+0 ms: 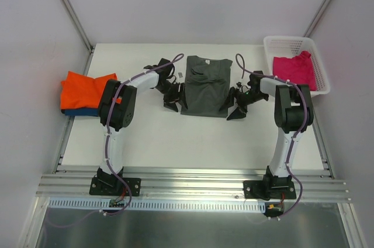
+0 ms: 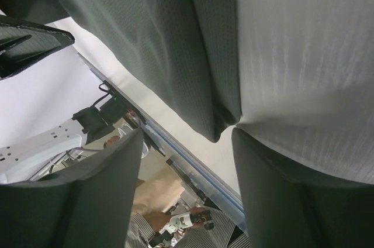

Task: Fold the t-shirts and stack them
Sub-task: Fold the tshirt

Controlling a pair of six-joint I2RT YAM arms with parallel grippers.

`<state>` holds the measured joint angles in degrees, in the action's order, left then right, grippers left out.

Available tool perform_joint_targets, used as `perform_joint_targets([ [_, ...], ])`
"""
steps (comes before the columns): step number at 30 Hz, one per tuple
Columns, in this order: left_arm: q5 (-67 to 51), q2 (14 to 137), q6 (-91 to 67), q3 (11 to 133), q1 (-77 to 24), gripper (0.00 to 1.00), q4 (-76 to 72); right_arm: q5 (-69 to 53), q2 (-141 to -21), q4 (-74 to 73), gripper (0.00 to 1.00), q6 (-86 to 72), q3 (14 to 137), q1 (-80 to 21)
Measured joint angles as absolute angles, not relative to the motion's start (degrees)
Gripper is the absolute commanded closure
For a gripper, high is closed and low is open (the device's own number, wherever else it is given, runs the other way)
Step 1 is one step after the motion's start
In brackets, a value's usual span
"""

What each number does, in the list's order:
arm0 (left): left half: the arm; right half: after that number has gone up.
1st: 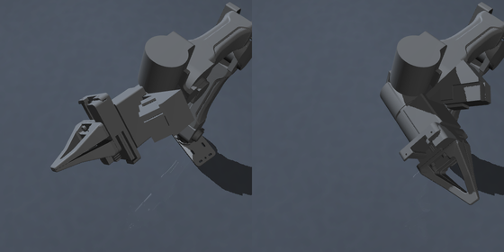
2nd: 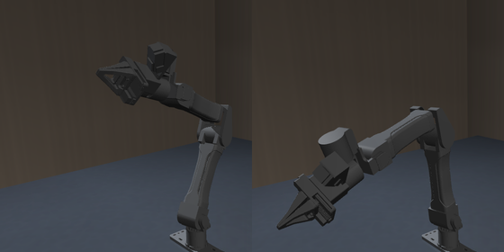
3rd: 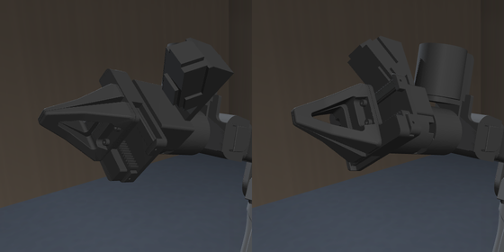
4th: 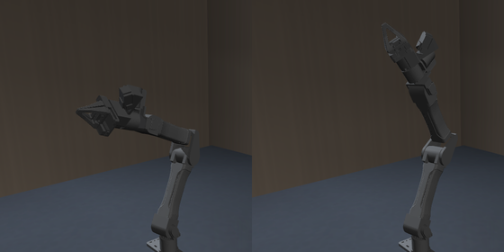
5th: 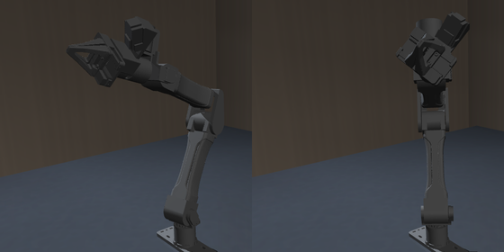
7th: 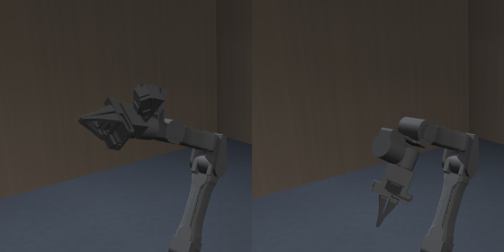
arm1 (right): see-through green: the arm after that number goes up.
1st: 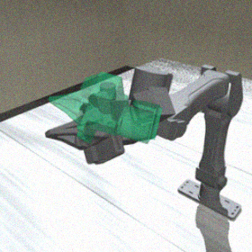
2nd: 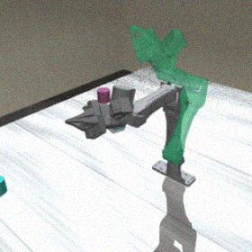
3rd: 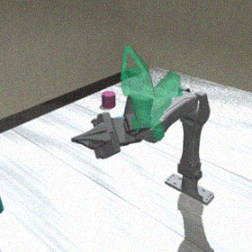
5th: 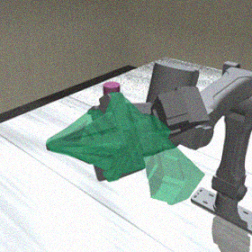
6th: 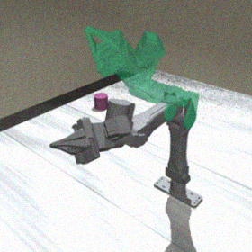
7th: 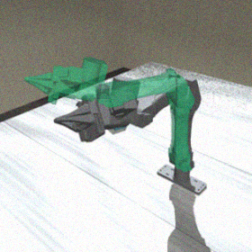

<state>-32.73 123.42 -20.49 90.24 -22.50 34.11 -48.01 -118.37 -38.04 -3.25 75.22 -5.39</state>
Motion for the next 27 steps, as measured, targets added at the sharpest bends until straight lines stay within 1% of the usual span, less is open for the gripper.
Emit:
perform_joint_targets([
  [2, -32.97, 123.61, -20.58, 90.24, -22.87, 0.47, 33.82, -47.35, -118.74, -38.19, 0.41, -2.94, 75.66, -5.74],
  [3, -33.10, 123.68, -20.60, 90.24, -22.94, 0.48, 33.69, -47.13, -118.80, -38.17, 0.45, -2.87, 75.66, -5.85],
  [5, -33.19, 123.72, -20.62, 90.24, -22.96, 0.48, 33.65, -46.35, -118.83, -38.41, 0.48, -2.70, 75.68, -6.00],
  [6, -33.28, 123.76, -20.64, 90.24, -22.96, 0.50, 33.61, -46.06, -118.85, -38.44, 0.53, -2.72, 75.66, -6.07],
  [8, -33.50, 123.90, -20.71, 90.26, -22.96, 0.52, 33.56, -45.52, -118.85, -38.50, 0.57, -2.55, 75.66, -6.17],
  [12, -34.35, 124.55, -21.17, 90.52, -22.96, 0.58, 33.36, -45.12, -118.87, -38.76, 0.58, -2.46, 75.68, -6.26],
  [13, -34.48, 124.64, -21.30, 90.54, -23.05, 0.61, 33.30, -45.04, -118.87, -38.83, 0.58, -2.44, 75.68, -6.26],
  [15, -34.46, 124.81, -21.54, 90.54, -23.22, 0.63, 33.21, -44.91, -118.87, -38.85, 0.58, -2.37, 75.68, -6.26],
  [19, -35.27, 125.49, -21.67, 90.59, -23.68, 0.76, 32.95, -44.58, -118.91, -38.85, 0.57, -2.31, 75.68, -6.26],
  [20, -35.46, 125.60, -21.78, 90.59, -23.70, 0.94, 32.91, -44.40, -119.02, -38.89, 0.57, -2.31, 75.77, -6.26],
  [21, -35.53, 125.80, -21.85, 90.59, -23.70, 1.00, 32.84, -44.31, -119.11, -38.89, 0.57, -2.31, 75.85, -6.26],
  [25, -35.62, 126.26, -21.74, 90.59, -23.70, 1.00, 32.53, -44.27, -120.20, -39.27, 0.58, -2.33, 77.19, -6.31],
  [27, -35.62, 126.26, -21.71, 90.59, -23.70, 1.00, 32.42, -44.21, -120.79, -39.35, 0.70, -2.17, 78.15, -6.37],
])
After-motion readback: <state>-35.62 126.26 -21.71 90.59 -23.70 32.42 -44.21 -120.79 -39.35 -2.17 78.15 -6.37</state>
